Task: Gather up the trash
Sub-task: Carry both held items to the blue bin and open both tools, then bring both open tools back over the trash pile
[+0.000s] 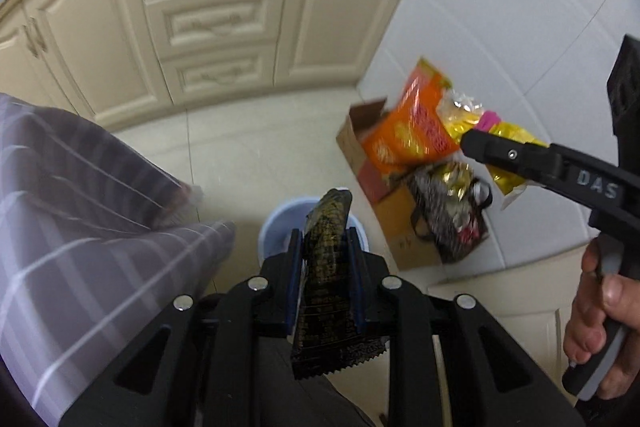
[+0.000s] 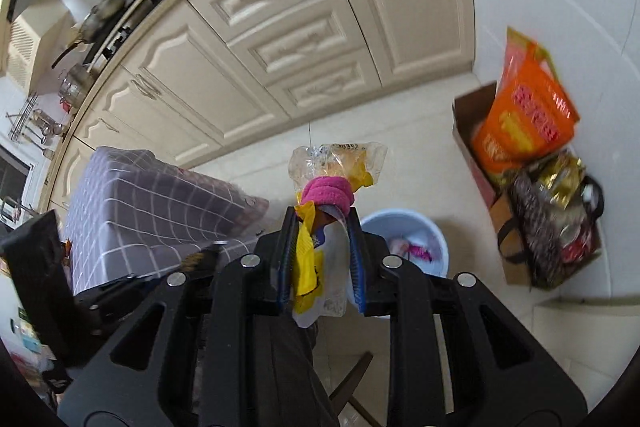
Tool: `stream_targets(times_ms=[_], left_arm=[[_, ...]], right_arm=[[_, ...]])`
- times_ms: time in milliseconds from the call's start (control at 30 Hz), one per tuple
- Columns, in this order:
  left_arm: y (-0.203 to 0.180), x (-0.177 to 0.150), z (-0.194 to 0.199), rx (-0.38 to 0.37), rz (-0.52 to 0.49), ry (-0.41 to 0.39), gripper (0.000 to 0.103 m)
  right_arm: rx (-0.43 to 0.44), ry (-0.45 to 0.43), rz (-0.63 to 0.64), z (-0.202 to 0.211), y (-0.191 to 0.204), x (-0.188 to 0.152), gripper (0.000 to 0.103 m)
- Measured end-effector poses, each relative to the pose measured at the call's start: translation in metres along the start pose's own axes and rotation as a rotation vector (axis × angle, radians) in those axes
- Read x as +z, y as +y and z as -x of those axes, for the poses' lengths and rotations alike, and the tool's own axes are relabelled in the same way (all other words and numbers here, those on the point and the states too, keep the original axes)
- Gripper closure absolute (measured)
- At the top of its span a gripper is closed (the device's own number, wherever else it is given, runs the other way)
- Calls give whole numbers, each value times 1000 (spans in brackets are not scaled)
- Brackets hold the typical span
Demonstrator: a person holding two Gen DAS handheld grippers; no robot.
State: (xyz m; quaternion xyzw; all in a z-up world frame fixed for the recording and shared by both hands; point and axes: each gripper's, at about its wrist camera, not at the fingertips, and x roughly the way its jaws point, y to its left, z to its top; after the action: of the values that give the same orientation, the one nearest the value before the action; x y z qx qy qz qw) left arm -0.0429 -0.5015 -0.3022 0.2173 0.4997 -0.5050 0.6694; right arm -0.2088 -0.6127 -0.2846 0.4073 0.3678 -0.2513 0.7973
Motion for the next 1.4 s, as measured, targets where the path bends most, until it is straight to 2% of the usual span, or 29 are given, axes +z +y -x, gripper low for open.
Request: stream_targets(times_ms=[133,200,233,267,300,333,400,467,533,933,1100,1400], left_arm=[[-3,8,-37,-34,-5,91,82],[-1,11,-52,-33,-10,123,76],[1,12,-58,-35,-7,140,70],[5,14,-61,-36,3,149,52],[6,15,-61,-31,11,147,31],[9,15,-55,-17,23,124,25],[14,16,-43,-8,28,79,20],[18,16,-32,4,32,51,19],[21,17,-20,21,40,23,18],[23,13,71,60,38,-176,16],[25,9,104,76,37,-247,16],[51,-9,165,124,88,-372,12]], right_arm=[[8,57,-48,-28,-14,0,78],[0,79,-67,-40,-22,0,76],[1,98,-91,-48,-27,-1,70],[2,102,-111,-50,-31,-3,47],[-2,99,-125,-51,-34,-4,37],[-4,97,-135,-52,-37,-6,32],[1,101,-147,-52,-38,-8,28],[-20,94,-151,-50,-39,-10,11],[-35,86,-153,-47,-37,-12,6],[-64,35,-108,-21,-8,-8,6],[-45,-17,-50,2,24,-1,6],[24,-89,75,34,95,7,6]])
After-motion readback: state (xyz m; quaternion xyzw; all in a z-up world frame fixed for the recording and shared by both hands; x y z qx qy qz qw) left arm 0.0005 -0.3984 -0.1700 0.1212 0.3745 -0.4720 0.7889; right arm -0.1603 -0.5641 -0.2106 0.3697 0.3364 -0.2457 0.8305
